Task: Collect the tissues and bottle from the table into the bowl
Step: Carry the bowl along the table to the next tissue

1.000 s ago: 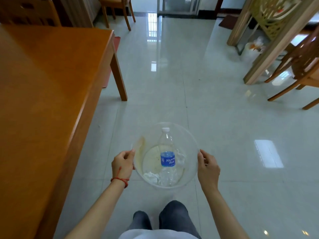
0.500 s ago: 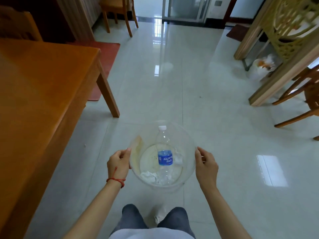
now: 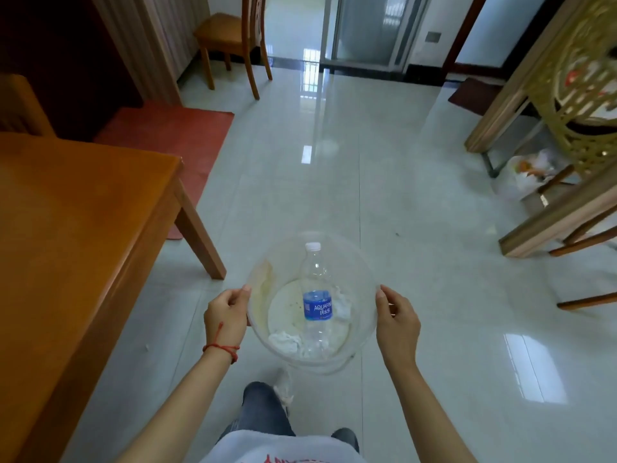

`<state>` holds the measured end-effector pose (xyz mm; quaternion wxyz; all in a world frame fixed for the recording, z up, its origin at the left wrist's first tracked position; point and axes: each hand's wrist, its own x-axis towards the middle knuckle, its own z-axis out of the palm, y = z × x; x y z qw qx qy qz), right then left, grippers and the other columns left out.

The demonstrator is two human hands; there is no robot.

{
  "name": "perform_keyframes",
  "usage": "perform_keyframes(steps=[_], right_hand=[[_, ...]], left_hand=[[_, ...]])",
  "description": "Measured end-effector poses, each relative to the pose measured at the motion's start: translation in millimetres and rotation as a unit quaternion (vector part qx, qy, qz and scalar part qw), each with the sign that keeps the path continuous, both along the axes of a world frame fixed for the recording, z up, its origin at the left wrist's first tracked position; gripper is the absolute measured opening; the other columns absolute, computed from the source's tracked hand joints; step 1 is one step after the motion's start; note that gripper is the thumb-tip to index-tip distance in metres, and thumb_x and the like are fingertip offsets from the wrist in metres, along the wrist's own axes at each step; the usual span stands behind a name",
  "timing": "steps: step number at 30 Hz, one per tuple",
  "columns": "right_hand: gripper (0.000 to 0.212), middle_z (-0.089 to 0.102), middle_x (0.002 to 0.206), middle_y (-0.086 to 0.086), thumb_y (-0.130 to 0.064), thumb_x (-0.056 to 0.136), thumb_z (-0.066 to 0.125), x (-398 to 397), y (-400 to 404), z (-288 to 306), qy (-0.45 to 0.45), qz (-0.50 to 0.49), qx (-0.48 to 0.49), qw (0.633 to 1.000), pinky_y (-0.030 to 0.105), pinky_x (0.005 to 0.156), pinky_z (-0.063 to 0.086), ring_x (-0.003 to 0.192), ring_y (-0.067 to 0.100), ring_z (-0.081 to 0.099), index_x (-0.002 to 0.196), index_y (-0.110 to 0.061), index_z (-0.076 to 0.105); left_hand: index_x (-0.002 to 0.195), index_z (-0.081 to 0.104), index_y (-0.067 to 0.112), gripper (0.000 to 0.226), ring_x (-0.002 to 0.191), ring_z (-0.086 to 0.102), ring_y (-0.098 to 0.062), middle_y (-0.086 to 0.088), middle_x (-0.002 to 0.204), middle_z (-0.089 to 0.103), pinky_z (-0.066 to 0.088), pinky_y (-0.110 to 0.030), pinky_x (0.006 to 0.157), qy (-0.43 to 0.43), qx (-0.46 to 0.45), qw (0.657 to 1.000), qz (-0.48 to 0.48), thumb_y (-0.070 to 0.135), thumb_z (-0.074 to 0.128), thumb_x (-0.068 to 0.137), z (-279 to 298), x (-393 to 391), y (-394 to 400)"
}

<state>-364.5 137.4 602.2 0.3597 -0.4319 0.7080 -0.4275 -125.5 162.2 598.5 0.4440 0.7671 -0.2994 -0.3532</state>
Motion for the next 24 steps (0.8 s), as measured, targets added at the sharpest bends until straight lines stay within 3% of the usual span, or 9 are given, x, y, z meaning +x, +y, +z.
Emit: perform_keyframes(steps=[4, 6, 8, 12, 15, 17, 19, 22, 24], right_hand=[[0.026, 0.064, 0.106, 0.004, -0.025, 0.090, 0.052, 21, -74, 5, 0.003, 0.006, 0.002, 1.000, 0.012, 0.069, 0.043, 0.084, 0.006, 0.058, 0.110, -0.012, 0.064], [0.026, 0.064, 0.105, 0.004, -0.026, 0.090, 0.053, 29, -109, 8, 0.000, 0.006, -0.001, 1.000, 0.012, 0.071, 0.043, 0.085, 0.005, 0.058, 0.109, -0.013, 0.064], [0.025, 0.064, 0.105, 0.003, -0.026, 0.090, 0.053, 34, -144, 10, -0.004, 0.007, -0.005, 1.000, 0.013, 0.072, 0.044, 0.085, 0.004, 0.059, 0.108, -0.013, 0.064], [0.024, 0.063, 0.103, 0.005, -0.024, 0.090, 0.054, 38, -223, 7, -0.002, 0.028, -0.001, 1.000, 0.014, 0.071, 0.043, 0.083, 0.006, 0.058, 0.108, -0.012, 0.065], [0.024, 0.062, 0.101, 0.004, -0.024, 0.090, 0.053, 41, -289, 3, -0.004, 0.051, -0.004, 0.999, 0.018, 0.073, 0.045, 0.083, 0.007, 0.058, 0.107, -0.012, 0.065], [0.023, 0.062, 0.101, 0.004, -0.023, 0.090, 0.053, 45, -333, 3, -0.006, 0.070, -0.008, 0.998, 0.021, 0.076, 0.045, 0.084, 0.009, 0.059, 0.107, -0.012, 0.064], [0.023, 0.061, 0.100, 0.003, -0.022, 0.090, 0.053, 48, -376, 6, -0.006, 0.085, -0.010, 0.996, 0.016, 0.073, 0.044, 0.083, 0.008, 0.058, 0.107, -0.011, 0.064], [0.022, 0.060, 0.098, 0.001, -0.022, 0.090, 0.053, 54, -434, 16, -0.003, 0.108, -0.013, 0.994, 0.011, 0.069, 0.041, 0.081, 0.005, 0.057, 0.107, -0.012, 0.064], [0.022, 0.060, 0.099, 0.001, -0.021, 0.090, 0.053, 61, -471, 21, 0.002, 0.128, -0.017, 0.992, 0.012, 0.070, 0.041, 0.081, 0.005, 0.057, 0.107, -0.012, 0.064]], left_hand=[[0.080, 0.064, 0.006, 0.027, 0.067, 0.059, -0.020, -0.007, 0.072, 0.063, 0.046, -0.022, 0.056, -0.005, -0.010, 1.000, -0.008, 0.029, 0.052, 0.088, 10, 23, -76], [0.073, 0.062, 0.012, 0.023, 0.065, 0.057, -0.017, -0.002, 0.068, 0.061, 0.045, -0.021, 0.055, -0.003, -0.016, 1.000, -0.003, 0.028, 0.053, 0.087, 15, 30, -112], [0.067, 0.059, 0.013, 0.024, 0.059, 0.054, -0.014, 0.000, 0.063, 0.058, 0.044, -0.016, 0.047, -0.005, -0.022, 1.000, 0.006, 0.025, 0.055, 0.087, 18, 32, -146], [0.072, 0.061, 0.000, 0.026, 0.054, 0.051, -0.015, -0.004, 0.058, 0.055, 0.038, -0.006, 0.037, -0.004, -0.022, 1.000, 0.021, 0.020, 0.054, 0.087, 17, 35, -217], [0.062, 0.058, 0.010, 0.028, 0.057, 0.056, -0.025, -0.006, 0.057, 0.057, 0.048, -0.019, 0.041, 0.010, -0.016, 0.999, 0.045, 0.024, 0.056, 0.086, 6, 41, -275], [0.057, 0.056, 0.016, 0.030, 0.056, 0.056, -0.027, -0.006, 0.055, 0.058, 0.055, -0.035, 0.055, 0.015, -0.012, 0.998, 0.067, 0.027, 0.058, 0.084, 1, 44, -312], [0.056, 0.057, 0.017, 0.029, 0.054, 0.055, -0.025, -0.005, 0.055, 0.058, 0.057, -0.046, 0.067, 0.017, -0.004, 0.996, 0.090, 0.027, 0.059, 0.084, 3, 47, -347], [0.060, 0.059, 0.015, 0.027, 0.054, 0.057, -0.022, -0.003, 0.058, 0.060, 0.056, -0.040, 0.067, 0.017, -0.006, 0.994, 0.109, 0.025, 0.058, 0.085, 11, 50, -394], [0.062, 0.059, 0.012, 0.027, 0.054, 0.057, -0.022, -0.003, 0.059, 0.059, 0.055, -0.032, 0.059, 0.016, -0.017, 0.993, 0.119, 0.024, 0.057, 0.086, 15, 54, -422]])
